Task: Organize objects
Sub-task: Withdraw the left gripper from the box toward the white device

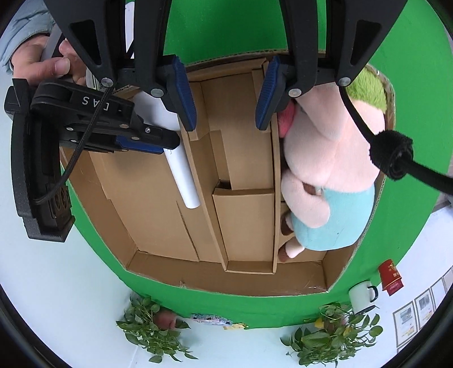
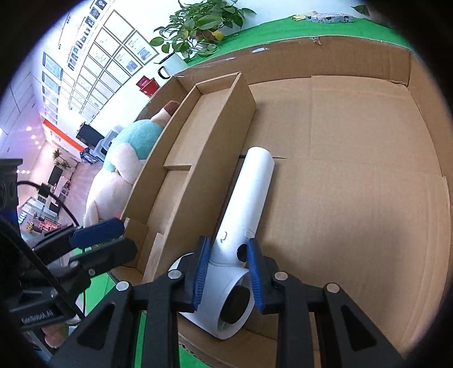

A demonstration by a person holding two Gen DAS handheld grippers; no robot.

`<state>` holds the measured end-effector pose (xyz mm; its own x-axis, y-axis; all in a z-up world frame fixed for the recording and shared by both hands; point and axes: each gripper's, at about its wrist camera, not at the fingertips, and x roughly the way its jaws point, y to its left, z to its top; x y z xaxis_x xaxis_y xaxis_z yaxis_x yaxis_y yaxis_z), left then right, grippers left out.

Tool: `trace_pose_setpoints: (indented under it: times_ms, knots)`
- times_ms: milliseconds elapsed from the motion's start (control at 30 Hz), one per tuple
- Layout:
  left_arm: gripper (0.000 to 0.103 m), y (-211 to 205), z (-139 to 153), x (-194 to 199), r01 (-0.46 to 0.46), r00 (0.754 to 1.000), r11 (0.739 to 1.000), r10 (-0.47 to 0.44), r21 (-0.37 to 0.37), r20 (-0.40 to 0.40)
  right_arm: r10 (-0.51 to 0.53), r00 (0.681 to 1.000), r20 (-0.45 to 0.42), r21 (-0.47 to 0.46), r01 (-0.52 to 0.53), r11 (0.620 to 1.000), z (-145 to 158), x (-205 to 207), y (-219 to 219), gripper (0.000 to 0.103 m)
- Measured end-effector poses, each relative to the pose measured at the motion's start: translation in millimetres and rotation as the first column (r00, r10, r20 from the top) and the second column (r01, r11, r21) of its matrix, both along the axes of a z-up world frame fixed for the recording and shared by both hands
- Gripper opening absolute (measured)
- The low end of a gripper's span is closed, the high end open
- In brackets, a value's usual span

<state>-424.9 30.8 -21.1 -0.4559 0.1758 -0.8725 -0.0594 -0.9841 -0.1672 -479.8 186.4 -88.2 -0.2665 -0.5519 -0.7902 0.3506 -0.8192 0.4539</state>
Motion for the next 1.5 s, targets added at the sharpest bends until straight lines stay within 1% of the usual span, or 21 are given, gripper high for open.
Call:
trace_pose_setpoints:
  times_ms: [167, 233, 267, 300, 333, 367, 433, 500, 567, 600, 700, 967, 1067, 1133, 1233, 1267, 1300, 1367, 1433, 1467, 1500]
  knots:
    - [0.042, -1.9, 6.7, 7.6, -0.032, 0.999, 0.999, 0.032, 0.0, -0.023, -0.014, 1.0, -0.011, 0.019, 0.014, 1.0, 3.7, 4.1, 1.3, 0.028]
    - [0.042, -3.2, 14.5, 15.9, -0.053, 0.996, 0.998, 0.052, -0.017, -0.066, -0.022, 0.999, -0.04, 0.036, 0.023, 0.999, 12.1, 12.7, 4.5, 0.044]
    - [0.044, -3.4, 18.8, 20.1, -0.061, 0.994, 0.998, 0.059, -0.026, -0.09, -0.037, 0.997, -0.073, 0.05, 0.04, 0.998, 18.8, 19.3, 6.4, 0.061]
    - [0.047, -3.7, 23.7, 24.5, -0.07, 0.991, 0.997, 0.066, -0.035, -0.117, -0.051, 0.993, -0.108, 0.068, 0.059, 0.996, 25.2, 26.7, 8.6, 0.073]
    - [0.049, -3.2, 30.2, 30.7, -0.085, 0.986, 0.995, 0.075, -0.058, -0.152, -0.063, 0.986, -0.155, 0.096, 0.078, 0.992, 32.4, 36.6, 10.6, 0.075]
    - [0.053, -1.6, 37.9, 39.2, -0.103, 0.976, 0.99, 0.083, -0.095, -0.199, -0.069, 0.976, -0.208, 0.126, 0.096, 0.987, 39.1, 47.4, 12.1, 0.08]
    - [0.063, 2.1, 52.3, 58.7, -0.128, 0.952, 0.983, 0.085, -0.128, -0.294, -0.073, 0.945, -0.318, 0.21, 0.145, 0.967, 46.6, 72.3, 14.5, 0.081]
    - [0.083, 5.8, 60.6, 77.9, -0.151, 0.925, 0.981, 0.096, -0.124, -0.368, -0.09, 0.911, -0.403, 0.289, 0.22, 0.932, 48.2, 97.1, 18.2, 0.081]
    - [0.099, 10.3, 64.8, 92.1, -0.149, 0.907, 0.983, 0.09, -0.112, -0.411, -0.111, 0.876, -0.469, 0.309, 0.281, 0.909, 50.3, 119.0, 23.3, 0.081]
    - [0.099, 12.7, 65.5, 97.8, -0.146, 0.9, 0.983, 0.085, -0.113, -0.426, -0.127, 0.855, -0.503, 0.309, 0.315, 0.897, 52.7, 131.4, 26.1, 0.082]
    - [0.099, 24.0, 66.4, 117.2, -0.138, 0.885, 0.981, 0.062, -0.133, -0.462, -0.159, 0.828, -0.538, 0.282, 0.354, 0.892, 58.5, 158.0, 32.9, 0.083]
    - [0.099, 38.6, 88.8, 170.9, -0.166, 0.825, 0.983, 0.095, -0.077, -0.556, -0.252, 0.76, -0.599, 0.227, 0.462, 0.857, 74.8, 199.3, 50.1, 0.085]
    - [0.099, 42.9, 93.3, 182.9, -0.171, 0.818, 0.982, 0.099, -0.075, -0.566, -0.265, 0.741, -0.618, 0.21, 0.48, 0.852, 81.4, 208.6, 54.0, 0.085]
    - [0.096, 45.4, 92.7, 187.5, -0.174, 0.828, 0.98, 0.094, -0.094, -0.554, -0.263, 0.737, -0.623, 0.21, 0.482, 0.851, 83.5, 212.3, 54.6, 0.085]
    - [0.075, 45.6, 90.1, 192.2, -0.17, 0.84, 0.981, 0.094, -0.094, -0.534, -0.254, 0.753, -0.607, 0.221, 0.468, 0.856, 82.1, 214.2, 55.1, 0.085]
    - [0.062, 45.1, 88.2, 192.4, -0.164, 0.848, 0.983, 0.096, -0.086, -0.521, -0.255, 0.751, -0.609, 0.219, 0.468, 0.856, 81.9, 216.6, 56.2, 0.085]
    - [0.04, 44.7, 86.7, 192.1, -0.155, 0.856, 0.985, 0.092, -0.082, -0.509, -0.257, 0.748, -0.612, 0.218, 0.472, 0.855, 81.6, 217.7, 56.3, 0.085]
    - [0.018, 45.6, 82.3, 190.6, -0.144, 0.873, 0.986, 0.086, -0.086, -0.479, -0.255, 0.742, -0.62, 0.222, 0.478, 0.85, 81.9, 220.0, 56.4, 0.085]
    - [0.018, 47.5, 80.9, 191.0, -0.15, 0.873, 0.984, 0.084, -0.101, -0.48, -0.259, 0.737, -0.624, 0.22, 0.484, 0.847, 82.1, 221.5, 57.2, 0.085]
    - [0.023, 49.5, 81.3, 193.1, -0.154, 0.867, 0.982, 0.083, -0.107, -0.492, -0.258, 0.735, -0.627, 0.219, 0.484, 0.847, 82.7, 222.1, 57.7, 0.085]
    - [0.046, 48.8, 81.1, 192.5, -0.16, 0.864, 0.981, 0.084, -0.112, -0.496, -0.257, 0.73, -0.633, 0.219, 0.487, 0.845, 83.1, 223.4, 57.7, 0.085]
